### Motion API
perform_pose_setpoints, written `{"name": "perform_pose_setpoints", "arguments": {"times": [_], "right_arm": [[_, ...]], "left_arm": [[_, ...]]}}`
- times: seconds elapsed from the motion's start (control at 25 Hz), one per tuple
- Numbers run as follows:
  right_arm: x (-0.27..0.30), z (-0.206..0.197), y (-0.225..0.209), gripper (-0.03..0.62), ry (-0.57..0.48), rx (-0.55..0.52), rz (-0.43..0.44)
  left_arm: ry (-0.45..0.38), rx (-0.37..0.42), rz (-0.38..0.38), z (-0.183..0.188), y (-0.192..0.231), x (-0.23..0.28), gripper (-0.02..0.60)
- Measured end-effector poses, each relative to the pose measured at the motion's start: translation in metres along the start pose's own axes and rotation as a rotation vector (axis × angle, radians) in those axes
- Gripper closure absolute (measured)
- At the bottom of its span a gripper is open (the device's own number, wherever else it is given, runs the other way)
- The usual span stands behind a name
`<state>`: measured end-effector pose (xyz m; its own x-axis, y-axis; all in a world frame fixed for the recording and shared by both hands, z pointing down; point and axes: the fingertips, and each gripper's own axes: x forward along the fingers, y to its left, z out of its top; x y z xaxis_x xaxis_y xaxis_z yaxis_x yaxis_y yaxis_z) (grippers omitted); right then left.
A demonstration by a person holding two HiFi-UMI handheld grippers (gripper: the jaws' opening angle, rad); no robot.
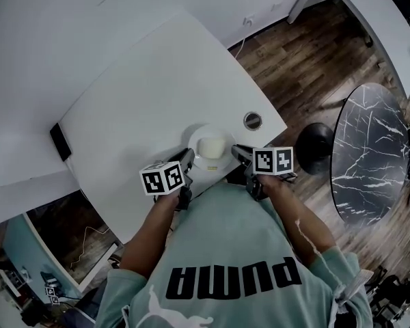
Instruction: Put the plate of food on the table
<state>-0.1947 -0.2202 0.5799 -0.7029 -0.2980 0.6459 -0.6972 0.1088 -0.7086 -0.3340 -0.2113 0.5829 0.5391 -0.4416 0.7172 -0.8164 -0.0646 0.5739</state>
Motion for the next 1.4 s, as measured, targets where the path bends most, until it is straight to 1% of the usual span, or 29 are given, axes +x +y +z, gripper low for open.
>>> {"name": "perform_pose_setpoints", "arguments": {"times": [0.2, 0.4, 0.6, 0.76, 0.96, 1.12, 1.4], "right_arm": [[-0.015, -0.005, 0.017, 0.554, -0.059, 0.059, 0.021], [-0.032, -0.012, 0.041, 0.557, -0.116, 0.102, 0.040], [-0.049, -0.023, 0.062, 0.557, -0.178, 0.093, 0.008], [-0.064, -0.034, 0.071, 0.558, -0.212, 0.101, -0.021], [-0.080, -0.041, 0.074, 0.557, -0.248, 0.110, -0.035], [-0.089, -0.044, 0.076, 0.558, -0.270, 0.123, -0.041], [-0.119, -0.049, 0.059, 0.559, -0.334, 0.154, -0.053]], "left_arm": [[-0.025, 0.020, -0.066, 0.006, -0.011, -0.020, 0.535], [-0.046, 0.072, -0.132, 0.013, -0.022, -0.044, 0.537], [-0.064, 0.113, -0.201, 0.012, -0.031, -0.064, 0.537], [-0.066, 0.112, -0.254, 0.006, -0.040, -0.073, 0.537], [-0.076, 0.093, -0.299, 0.004, -0.053, -0.079, 0.540], [-0.065, 0.091, -0.319, 0.002, -0.060, -0.081, 0.541], [-0.041, 0.132, -0.364, -0.005, -0.093, -0.068, 0.541]]}}
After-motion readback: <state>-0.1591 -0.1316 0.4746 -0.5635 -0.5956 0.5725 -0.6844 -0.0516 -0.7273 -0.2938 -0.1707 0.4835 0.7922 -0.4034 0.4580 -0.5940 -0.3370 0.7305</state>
